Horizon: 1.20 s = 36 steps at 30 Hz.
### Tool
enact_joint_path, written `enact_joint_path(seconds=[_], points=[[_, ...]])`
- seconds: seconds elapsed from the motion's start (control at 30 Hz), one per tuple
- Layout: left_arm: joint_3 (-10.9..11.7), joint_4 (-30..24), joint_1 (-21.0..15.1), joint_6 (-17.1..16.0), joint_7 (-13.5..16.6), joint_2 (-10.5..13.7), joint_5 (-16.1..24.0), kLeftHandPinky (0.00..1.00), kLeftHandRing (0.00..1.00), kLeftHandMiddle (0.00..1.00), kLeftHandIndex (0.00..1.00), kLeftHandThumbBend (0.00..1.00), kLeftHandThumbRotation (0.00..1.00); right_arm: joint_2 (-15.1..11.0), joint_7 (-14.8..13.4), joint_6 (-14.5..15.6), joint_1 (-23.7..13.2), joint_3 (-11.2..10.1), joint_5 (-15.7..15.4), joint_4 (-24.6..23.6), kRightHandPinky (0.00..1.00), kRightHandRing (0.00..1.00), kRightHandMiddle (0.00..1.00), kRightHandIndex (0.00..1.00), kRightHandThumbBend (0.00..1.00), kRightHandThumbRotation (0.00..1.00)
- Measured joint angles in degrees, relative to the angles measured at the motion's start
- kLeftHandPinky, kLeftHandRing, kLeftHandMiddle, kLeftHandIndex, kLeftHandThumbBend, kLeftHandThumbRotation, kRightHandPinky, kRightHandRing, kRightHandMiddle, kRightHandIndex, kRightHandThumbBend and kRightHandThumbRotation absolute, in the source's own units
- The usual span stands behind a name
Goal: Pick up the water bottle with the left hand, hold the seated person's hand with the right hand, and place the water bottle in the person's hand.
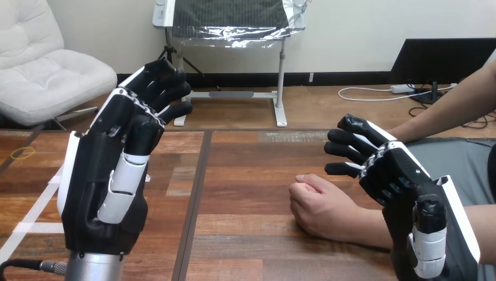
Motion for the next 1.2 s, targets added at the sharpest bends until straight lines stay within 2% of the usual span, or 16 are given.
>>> enact_joint_path(seconds=[0.1,0.33,0.5,0.6,0.63,0.8,0.9,0.93,1.03,1.2], points=[[0.00,0.00,0.00,0.00,-0.01,0.00,0.02,0.75,0.80,0.79,0.77,0.67,0.68,0.00,0.07,0.00,0.00,-0.03,0.02,0.00,0.70,0.79,0.81,0.83,0.88,0.98],[0.02,0.01,0.00,-0.03,-0.12,0.02,0.48,0.76,0.81,0.80,0.78,0.77,0.83,0.01,0.13,0.06,0.00,-0.04,0.00,0.00,0.70,0.79,0.80,0.82,0.88,0.99],[0.03,0.01,0.00,-0.11,-0.24,0.04,0.63,0.76,0.81,0.80,0.78,0.81,0.86,0.02,0.12,0.20,0.00,-0.04,-0.04,-0.01,0.70,0.79,0.80,0.82,0.88,0.99],[0.08,0.01,0.00,-0.13,-0.23,0.04,0.98,0.76,0.81,0.80,0.79,0.82,0.79,0.01,0.13,0.24,0.00,-0.04,-0.04,-0.01,0.70,0.79,0.80,0.82,0.88,0.99],[0.10,0.01,0.00,-0.13,-0.22,0.05,1.13,0.75,0.81,0.80,0.78,0.86,0.69,0.01,0.13,0.25,0.00,-0.04,-0.04,-0.01,0.70,0.79,0.80,0.82,0.88,0.98],[0.17,0.01,0.00,-0.14,-0.07,0.03,1.68,0.72,0.79,0.79,0.79,0.92,0.46,0.01,0.14,0.39,0.00,-0.04,-0.01,-0.01,0.70,0.79,0.80,0.82,0.89,0.98],[0.22,0.02,0.00,-0.29,0.04,0.02,2.05,0.70,0.79,0.80,0.79,0.96,0.28,0.01,0.14,0.47,0.00,-0.04,-0.02,-0.01,0.70,0.79,0.80,0.82,0.88,0.98],[0.26,0.02,0.00,-0.39,0.15,0.02,2.40,0.68,0.78,0.80,0.79,0.97,0.18,0.01,0.13,0.50,0.00,-0.04,-0.02,-0.01,0.70,0.79,0.80,0.82,0.88,0.98],[0.37,0.02,0.00,-0.80,0.93,0.00,4.38,0.66,0.78,0.81,0.79,0.99,0.09,0.02,0.13,0.58,0.00,-0.04,-0.03,-0.01,0.70,0.79,0.80,0.82,0.88,0.98],[0.56,0.03,0.00,-1.52,2.62,0.00,8.34,0.63,0.78,0.82,0.80,1.00,0.03,0.01,0.13,0.85,0.00,-0.04,-0.04,-0.03,0.70,0.79,0.80,0.82,0.88,0.98]])
